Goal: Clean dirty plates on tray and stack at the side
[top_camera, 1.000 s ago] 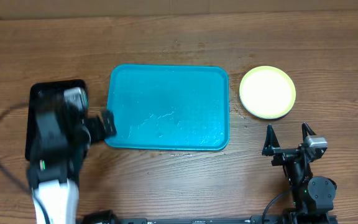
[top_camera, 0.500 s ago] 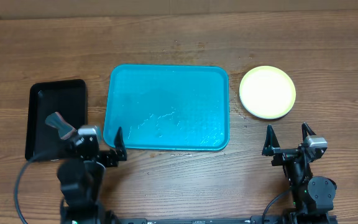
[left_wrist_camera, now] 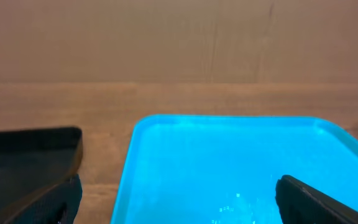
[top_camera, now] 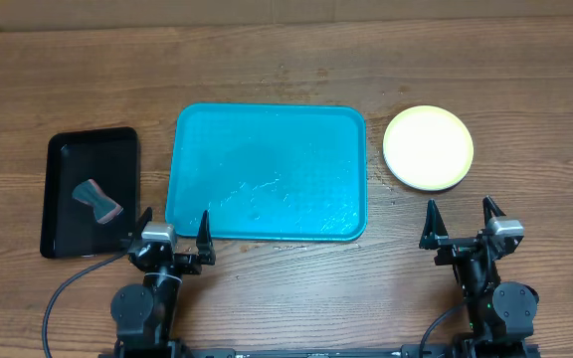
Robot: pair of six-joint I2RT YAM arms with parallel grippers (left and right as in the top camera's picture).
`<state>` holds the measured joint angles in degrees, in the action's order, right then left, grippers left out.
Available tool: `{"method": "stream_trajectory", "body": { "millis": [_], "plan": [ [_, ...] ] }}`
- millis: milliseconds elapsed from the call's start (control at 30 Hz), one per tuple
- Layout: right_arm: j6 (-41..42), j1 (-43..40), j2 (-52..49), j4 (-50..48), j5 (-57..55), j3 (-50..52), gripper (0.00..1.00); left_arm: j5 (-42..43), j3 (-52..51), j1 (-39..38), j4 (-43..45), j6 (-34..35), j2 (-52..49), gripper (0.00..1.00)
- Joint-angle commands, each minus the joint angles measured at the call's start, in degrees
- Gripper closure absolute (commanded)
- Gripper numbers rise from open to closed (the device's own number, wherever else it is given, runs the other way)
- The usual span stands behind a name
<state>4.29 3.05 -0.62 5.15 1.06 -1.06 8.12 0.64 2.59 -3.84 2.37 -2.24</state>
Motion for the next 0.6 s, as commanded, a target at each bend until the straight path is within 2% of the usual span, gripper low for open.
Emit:
{"method": "stream_trajectory", "body": {
  "millis": [0,167,333,567],
  "plan": [
    [0.24,0.26,0.46,-0.33,-0.59,0.61,0.00,-1.46,-0.39,-1.25,-0.22,-2.67,2.08,0.00],
    [0.24,0.26,0.46,-0.33,-0.59,0.61,0.00,-4.81,-0.39,-3.65,-0.57,-2.91,2.08,0.00],
    [0.24,0.26,0.46,-0.33,-0.59,0.61,0.00,-6.21,-0.39,-5.27,-0.66,-6.03,2.08,0.00],
    [0.24,0.26,0.46,-0.33,-0.59,0.61,0.00,-9.27,-0.39,-5.25,-0.66,-3.65,2.08,0.00]
  ]
}}
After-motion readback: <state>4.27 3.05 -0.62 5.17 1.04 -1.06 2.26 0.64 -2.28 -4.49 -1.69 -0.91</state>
